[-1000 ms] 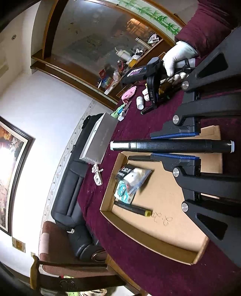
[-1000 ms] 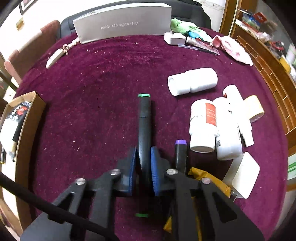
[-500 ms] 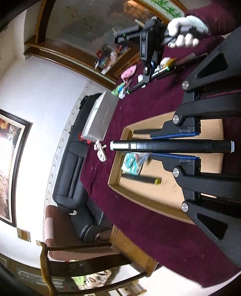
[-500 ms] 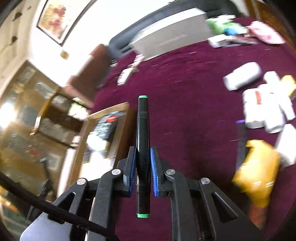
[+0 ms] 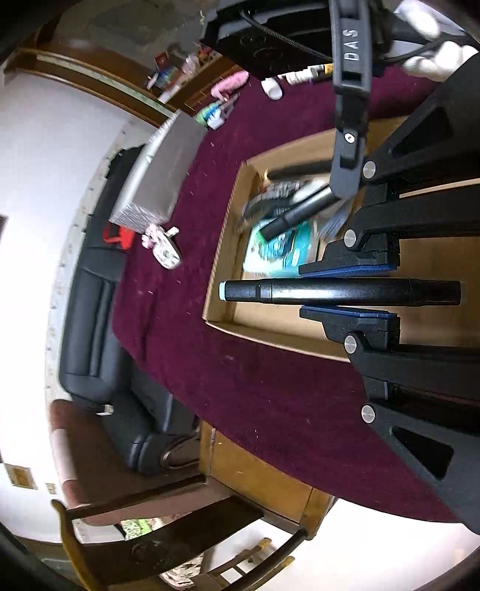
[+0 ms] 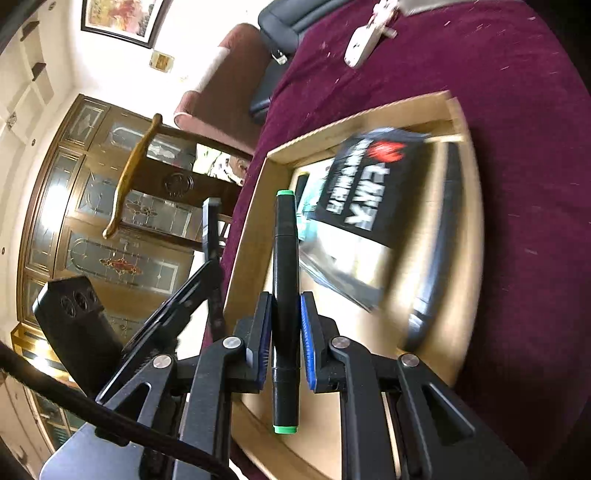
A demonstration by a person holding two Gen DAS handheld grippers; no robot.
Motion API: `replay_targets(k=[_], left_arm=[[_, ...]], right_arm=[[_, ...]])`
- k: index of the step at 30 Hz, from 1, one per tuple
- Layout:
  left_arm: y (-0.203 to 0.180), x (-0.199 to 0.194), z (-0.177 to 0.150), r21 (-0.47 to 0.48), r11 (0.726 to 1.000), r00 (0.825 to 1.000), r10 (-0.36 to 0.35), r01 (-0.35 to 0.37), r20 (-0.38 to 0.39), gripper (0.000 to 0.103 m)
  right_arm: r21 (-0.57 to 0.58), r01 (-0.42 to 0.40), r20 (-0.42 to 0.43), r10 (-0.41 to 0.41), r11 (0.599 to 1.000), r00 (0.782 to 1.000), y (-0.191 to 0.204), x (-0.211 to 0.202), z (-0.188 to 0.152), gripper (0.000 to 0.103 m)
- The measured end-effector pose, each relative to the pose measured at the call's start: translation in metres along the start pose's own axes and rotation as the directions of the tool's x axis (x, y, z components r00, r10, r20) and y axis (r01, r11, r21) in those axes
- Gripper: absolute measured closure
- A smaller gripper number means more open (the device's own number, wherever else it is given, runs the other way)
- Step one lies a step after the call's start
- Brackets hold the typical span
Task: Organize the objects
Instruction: 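Carry the marker into the box with the left tool while the right tool carries a green-capped marker, then grasp a purple-capped marker with the left tool while the right tool grasps the yellow packet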
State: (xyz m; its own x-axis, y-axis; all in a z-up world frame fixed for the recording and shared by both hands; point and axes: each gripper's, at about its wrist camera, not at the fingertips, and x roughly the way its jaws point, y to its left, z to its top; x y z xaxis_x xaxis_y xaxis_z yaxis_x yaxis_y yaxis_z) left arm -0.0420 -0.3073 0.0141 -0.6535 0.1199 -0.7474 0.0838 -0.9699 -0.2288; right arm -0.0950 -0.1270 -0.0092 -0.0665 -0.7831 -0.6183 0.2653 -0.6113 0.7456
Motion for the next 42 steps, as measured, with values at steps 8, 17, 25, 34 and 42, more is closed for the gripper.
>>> replay_targets(k=[8, 17, 25, 34, 42], left_arm=[[0.014, 0.034, 0.012, -0.042, 0.999, 0.997, -0.013, 0.010, -0.074, 0.091], [0.028, 0.018, 0.013, -0.149, 0.986, 0.997, -0.080, 0.077, -0.018, 0.090], [0.013, -0.050, -0.015, -0.183, 0.969, 0.984, -0.150, 0.166, 0.101, 0.068], [-0.055, -0.095, -0.067, -0.145, 0.946, 0.955, -0.275, 0.289, 0.110, 0.061], [-0.125, -0.090, -0.095, -0.112, 0.918, 0.925, -0.379, 0.381, 0.039, 0.061]], right_arm=[[-0.053, 0.088, 0.003, -0.088, 0.995, 0.996, 0.008, 0.029, 0.008, 0.090], [-0.097, 0.182, 0.043, -0.179, 0.978, 0.983, 0.007, 0.022, 0.000, 0.084], [-0.208, 0.289, 0.199, -0.249, 0.934, 0.948, 0.002, -0.060, -0.047, 0.069], [-0.066, 0.216, 0.336, -0.182, 0.974, 0.924, -0.055, -0.153, -0.096, 0.056], [0.117, 0.290, 0.469, -0.310, 0.950, 0.827, -0.129, -0.252, -0.122, 0.057]])
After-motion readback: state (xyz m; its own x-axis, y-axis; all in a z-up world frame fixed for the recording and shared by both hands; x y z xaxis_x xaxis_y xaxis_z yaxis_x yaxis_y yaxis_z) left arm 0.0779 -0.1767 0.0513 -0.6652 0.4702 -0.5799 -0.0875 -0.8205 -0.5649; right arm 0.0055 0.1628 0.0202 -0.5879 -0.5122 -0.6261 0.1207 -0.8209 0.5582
